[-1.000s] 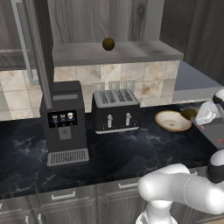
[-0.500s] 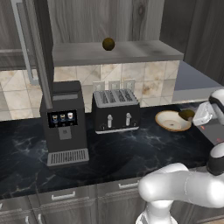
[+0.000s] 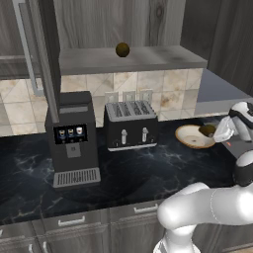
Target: Pick the avocados from the cabinet and place them in one bowl. Pick the peach from the sink and place it in the other bowl.
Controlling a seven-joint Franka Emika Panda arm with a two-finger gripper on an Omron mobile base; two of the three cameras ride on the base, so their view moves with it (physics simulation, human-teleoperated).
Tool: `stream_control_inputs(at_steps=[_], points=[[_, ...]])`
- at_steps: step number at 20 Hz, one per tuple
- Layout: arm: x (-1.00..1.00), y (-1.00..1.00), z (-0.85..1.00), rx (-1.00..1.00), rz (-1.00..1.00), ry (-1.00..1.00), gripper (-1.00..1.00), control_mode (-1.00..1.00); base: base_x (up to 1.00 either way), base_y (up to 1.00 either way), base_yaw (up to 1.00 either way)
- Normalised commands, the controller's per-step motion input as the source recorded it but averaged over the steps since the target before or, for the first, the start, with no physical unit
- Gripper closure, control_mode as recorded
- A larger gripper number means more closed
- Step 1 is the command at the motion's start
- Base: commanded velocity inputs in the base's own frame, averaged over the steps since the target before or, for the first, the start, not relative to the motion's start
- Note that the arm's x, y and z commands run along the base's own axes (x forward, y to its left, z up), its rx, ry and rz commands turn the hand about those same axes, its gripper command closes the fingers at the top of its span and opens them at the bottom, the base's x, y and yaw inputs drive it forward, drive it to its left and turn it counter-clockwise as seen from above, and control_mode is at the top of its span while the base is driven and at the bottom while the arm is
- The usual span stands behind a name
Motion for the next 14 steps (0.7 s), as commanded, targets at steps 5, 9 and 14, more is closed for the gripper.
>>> stream_control_inputs(at_steps=[5,9,14], points=[[0.25,-0.10,-0.23,-0.01,0.00,0.00,1.00,-1.00,0.00,0.00,0.00],[0.21,-0.10,-0.24,0.00,0.00,0.00,1.00,-1.00,0.00,0.00,0.00],[0.13,-0.06,-0.08,-0.02,0.00,0.00,1.00,-1.00,0.00,0.00,0.00]])
